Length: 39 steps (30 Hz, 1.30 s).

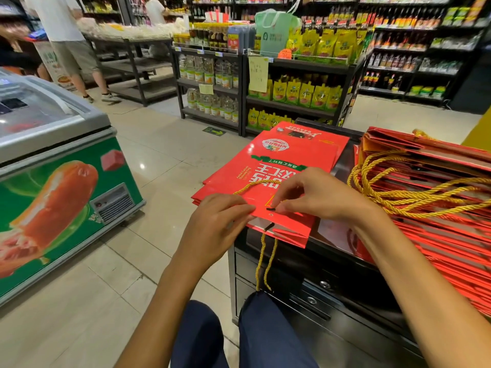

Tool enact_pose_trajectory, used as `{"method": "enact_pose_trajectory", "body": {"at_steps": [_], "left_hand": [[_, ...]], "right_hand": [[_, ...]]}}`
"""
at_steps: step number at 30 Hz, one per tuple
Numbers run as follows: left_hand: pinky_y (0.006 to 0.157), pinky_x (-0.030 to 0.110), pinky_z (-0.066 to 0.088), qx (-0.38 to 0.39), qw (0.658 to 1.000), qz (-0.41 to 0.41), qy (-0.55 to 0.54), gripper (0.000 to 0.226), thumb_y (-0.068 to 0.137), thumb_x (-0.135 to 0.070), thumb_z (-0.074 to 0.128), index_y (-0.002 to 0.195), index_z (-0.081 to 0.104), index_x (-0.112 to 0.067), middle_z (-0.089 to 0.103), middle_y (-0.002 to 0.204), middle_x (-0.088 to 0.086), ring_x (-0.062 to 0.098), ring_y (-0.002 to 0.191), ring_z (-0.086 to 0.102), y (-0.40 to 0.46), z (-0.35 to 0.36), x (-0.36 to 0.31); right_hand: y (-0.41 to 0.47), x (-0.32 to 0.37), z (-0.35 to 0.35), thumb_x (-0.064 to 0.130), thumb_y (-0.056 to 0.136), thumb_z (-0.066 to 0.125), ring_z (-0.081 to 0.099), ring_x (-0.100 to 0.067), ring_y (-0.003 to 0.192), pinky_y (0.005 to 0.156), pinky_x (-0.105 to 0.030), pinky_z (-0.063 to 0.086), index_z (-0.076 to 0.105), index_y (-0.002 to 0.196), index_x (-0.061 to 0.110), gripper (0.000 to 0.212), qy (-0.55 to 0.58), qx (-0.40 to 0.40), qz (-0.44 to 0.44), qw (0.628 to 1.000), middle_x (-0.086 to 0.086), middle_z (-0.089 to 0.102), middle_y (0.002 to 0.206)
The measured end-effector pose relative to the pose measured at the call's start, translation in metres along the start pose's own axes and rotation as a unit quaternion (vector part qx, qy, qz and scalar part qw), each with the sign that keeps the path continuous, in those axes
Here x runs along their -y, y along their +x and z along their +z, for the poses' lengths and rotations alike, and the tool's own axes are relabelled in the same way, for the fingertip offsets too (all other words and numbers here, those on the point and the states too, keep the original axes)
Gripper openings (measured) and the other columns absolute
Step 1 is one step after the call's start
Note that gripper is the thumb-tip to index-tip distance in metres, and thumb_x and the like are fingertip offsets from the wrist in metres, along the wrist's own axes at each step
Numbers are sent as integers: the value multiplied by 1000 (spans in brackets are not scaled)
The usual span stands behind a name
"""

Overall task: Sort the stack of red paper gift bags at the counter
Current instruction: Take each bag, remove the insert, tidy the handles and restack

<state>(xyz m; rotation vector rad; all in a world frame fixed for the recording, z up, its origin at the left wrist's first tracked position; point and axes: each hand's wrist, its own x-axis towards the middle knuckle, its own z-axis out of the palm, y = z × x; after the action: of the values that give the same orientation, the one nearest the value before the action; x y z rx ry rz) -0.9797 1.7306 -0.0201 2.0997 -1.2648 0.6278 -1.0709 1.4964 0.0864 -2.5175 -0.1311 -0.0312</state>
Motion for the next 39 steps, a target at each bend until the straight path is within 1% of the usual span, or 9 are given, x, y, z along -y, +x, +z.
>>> {"method": "enact_pose_trajectory", "body": {"at_steps": [5,17,20,23,28,31,34,36,39], "left_hand": [[97,34,49,5,1000,-13,4,37,101,-45,55,119,76,-19,72,117,-3,19,113,64,0,0,-3],[95,32,49,-18,1000,-20,-7,36,101,-42,55,117,76,-18,72,115,-2,17,111,65,1,-2,-8],[94,35,51,-48,999,-18,-14,34,101,-40,57,115,77,-16,73,113,-1,18,109,65,2,-2,-11],[94,38,52,-75,997,-21,-24,34,100,-39,58,112,78,-13,74,110,0,19,109,66,3,-1,-16],[109,43,46,-120,991,-36,-41,27,99,-31,64,112,77,-10,73,111,2,20,111,65,5,1,-21],[108,49,45,-164,984,-61,-31,23,97,-25,69,110,77,-8,73,110,3,24,112,64,10,2,-27],[103,53,46,-204,975,-91,-19,23,95,-23,71,110,76,-6,72,113,5,27,117,59,15,3,-33],[105,49,45,-222,968,-116,-12,25,94,-23,72,113,74,-6,69,118,7,27,121,53,18,4,-39],[99,34,45,-262,946,-191,-20,33,91,-30,77,115,67,-9,59,119,9,26,117,48,20,4,-54]], "right_hand": [[-2,3,-1,19,92,74,68,-4,83,79,-27,52,78,91,24,7,11,-2,-31,999,13,75,86],[-1,1,-2,20,95,71,68,-6,82,73,-13,48,77,93,21,6,53,19,-13,998,7,75,89],[1,3,1,22,94,73,67,-5,84,75,-17,50,77,91,22,5,47,26,-17,998,8,75,89],[3,4,5,24,91,77,67,-8,87,84,-32,54,78,90,25,3,42,17,-17,999,10,75,89],[-2,8,1,23,88,80,67,-11,86,88,-44,52,77,86,26,4,32,-25,-44,998,8,75,87],[-11,12,-3,25,92,75,68,-4,94,89,-34,51,80,95,27,6,-2,-74,-69,995,15,76,94],[-19,20,-6,49,90,72,64,2,104,91,-26,51,77,109,32,26,-64,-92,-80,990,21,73,108],[-22,24,-4,59,86,70,62,1,105,91,-28,51,74,116,31,41,-113,-95,-85,985,20,70,113],[-20,26,0,48,92,67,64,-2,98,85,-30,53,75,115,27,32,-155,-127,-98,975,15,72,109]]}}
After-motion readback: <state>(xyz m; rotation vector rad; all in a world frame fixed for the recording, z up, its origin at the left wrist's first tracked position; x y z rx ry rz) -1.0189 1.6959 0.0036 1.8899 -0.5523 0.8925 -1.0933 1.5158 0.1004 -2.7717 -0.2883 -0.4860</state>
